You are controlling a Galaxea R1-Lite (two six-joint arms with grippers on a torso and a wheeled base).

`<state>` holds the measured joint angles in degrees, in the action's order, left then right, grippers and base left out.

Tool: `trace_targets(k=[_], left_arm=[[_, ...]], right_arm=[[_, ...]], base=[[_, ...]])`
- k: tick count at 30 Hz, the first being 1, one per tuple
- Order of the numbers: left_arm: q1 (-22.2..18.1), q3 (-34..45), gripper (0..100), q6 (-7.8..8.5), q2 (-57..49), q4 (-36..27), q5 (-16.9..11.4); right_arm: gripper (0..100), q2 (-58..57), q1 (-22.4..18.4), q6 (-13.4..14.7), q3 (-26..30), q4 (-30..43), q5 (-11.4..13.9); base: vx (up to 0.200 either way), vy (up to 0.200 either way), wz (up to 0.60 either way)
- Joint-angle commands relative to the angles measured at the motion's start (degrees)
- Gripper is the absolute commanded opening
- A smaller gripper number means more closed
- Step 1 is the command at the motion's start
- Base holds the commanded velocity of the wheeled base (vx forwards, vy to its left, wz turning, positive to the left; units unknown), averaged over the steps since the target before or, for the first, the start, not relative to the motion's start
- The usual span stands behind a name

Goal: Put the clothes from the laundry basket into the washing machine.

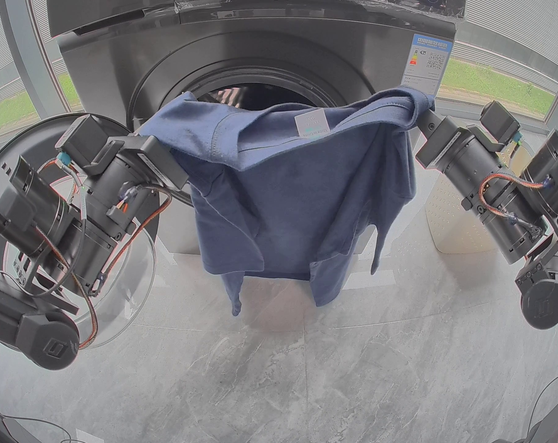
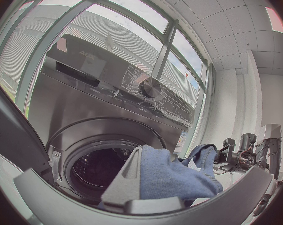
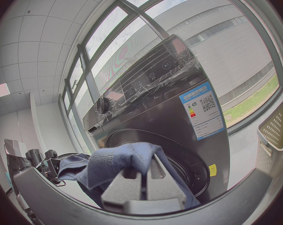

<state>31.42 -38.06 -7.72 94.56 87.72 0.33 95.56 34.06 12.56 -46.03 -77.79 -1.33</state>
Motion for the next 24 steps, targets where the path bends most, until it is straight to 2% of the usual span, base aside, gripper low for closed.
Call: trace_targets(k=[1, 13, 19, 24], left_arm=[[0.66, -0.26, 0, -0.02, 0.36, -0.27, -0.07], [0.84, -0.17, 0, 0.07, 1.06, -0.45, -0.68], [3.13, -0.09, 0, 0.51, 2.29, -0.54, -0.59], [4.36, 0.18, 0, 0.60, 2.38, -0.54, -0.59]], right_arm=[[0, -0.02, 0.04, 0.01, 0.15, 0.00, 0.01], [0, 0.85, 0.04, 0.28, 1.82, 0.00, 0.01], [0, 3.75, 0.92, 0.72, 4.20, -0.08, 0.01], [0, 11.84, 2.68, 0.54, 6.04, -5.36, 0.01]], base=[[0.000, 0.000, 0.00], [0.000, 0.000, 0.00], [0.000, 0.000, 0.00], [0.000, 0.000, 0.00]])
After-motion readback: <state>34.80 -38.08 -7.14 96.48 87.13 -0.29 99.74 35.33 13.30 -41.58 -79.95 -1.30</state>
